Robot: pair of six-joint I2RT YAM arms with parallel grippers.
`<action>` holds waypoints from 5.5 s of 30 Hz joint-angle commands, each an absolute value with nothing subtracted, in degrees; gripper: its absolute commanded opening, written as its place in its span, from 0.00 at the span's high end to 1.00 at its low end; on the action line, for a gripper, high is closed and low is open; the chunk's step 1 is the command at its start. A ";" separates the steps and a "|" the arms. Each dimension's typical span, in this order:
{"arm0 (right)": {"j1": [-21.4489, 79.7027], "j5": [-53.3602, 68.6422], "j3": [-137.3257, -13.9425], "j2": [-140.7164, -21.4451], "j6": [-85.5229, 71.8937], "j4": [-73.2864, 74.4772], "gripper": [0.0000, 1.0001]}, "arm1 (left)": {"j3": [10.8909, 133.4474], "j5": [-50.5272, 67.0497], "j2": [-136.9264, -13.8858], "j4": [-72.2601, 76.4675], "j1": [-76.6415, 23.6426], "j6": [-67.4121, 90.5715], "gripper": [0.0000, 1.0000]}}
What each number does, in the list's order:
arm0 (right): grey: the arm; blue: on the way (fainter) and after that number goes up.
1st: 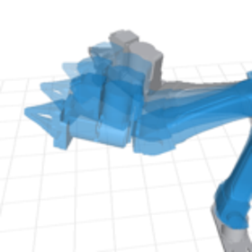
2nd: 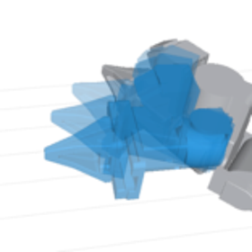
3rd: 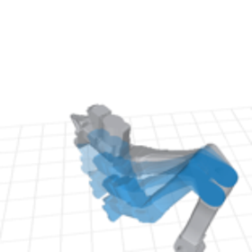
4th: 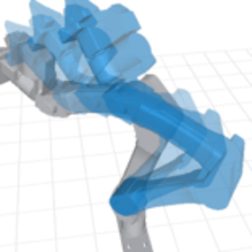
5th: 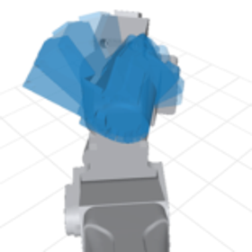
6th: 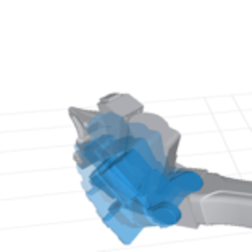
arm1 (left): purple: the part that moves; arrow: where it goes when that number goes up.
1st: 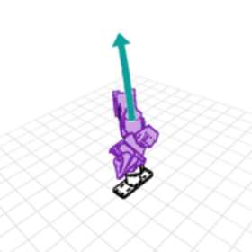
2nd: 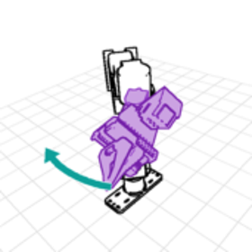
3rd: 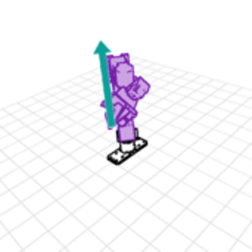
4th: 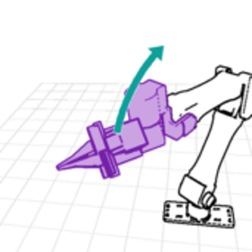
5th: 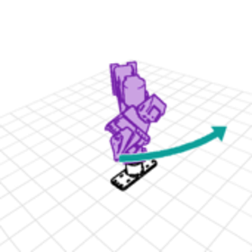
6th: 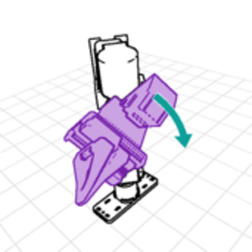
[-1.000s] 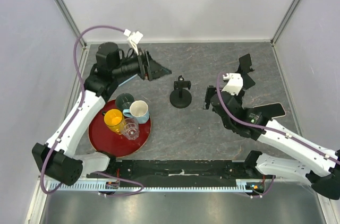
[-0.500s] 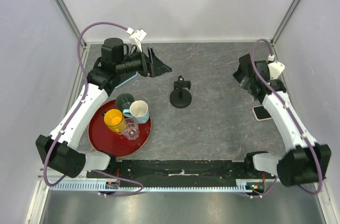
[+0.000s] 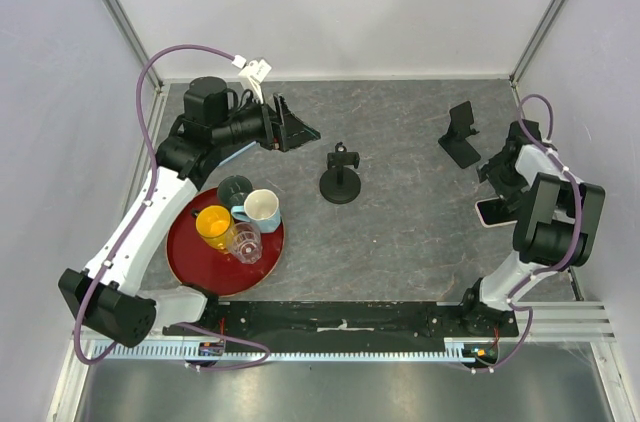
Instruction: Place the phone on the phone stand
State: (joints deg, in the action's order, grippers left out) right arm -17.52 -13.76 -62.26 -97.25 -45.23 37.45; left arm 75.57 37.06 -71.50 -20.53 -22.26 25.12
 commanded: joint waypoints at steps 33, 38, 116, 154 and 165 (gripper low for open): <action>-23.64 -17.49 -50.10 -99.41 -50.28 29.00 0.10 | 73.48 40.34 -72.77 -16.61 -23.03 25.93 0.20; -22.94 -19.95 -50.97 -97.38 -46.85 28.74 0.09 | 73.39 41.13 -72.60 -16.44 -23.03 26.45 0.20; -19.69 -15.29 -58.01 -103.45 -48.34 28.22 0.39 | 72.42 42.19 -72.51 -14.94 -24.43 27.42 0.21; 14.30 -3.85 -51.93 -54.13 -37.43 12.13 1.00 | 74.53 41.31 -76.64 -18.55 -31.55 20.57 0.20; 44.19 -20.99 -63.72 -60.73 -43.06 11.17 1.00 | 74.53 33.93 -76.99 -20.65 -36.38 16.61 0.20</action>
State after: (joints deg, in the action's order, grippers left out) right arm 38.54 -12.86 -60.25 -59.35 -39.53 15.86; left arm 72.66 37.23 -77.10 -19.86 -35.48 20.23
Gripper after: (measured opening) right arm 0.796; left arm 0.798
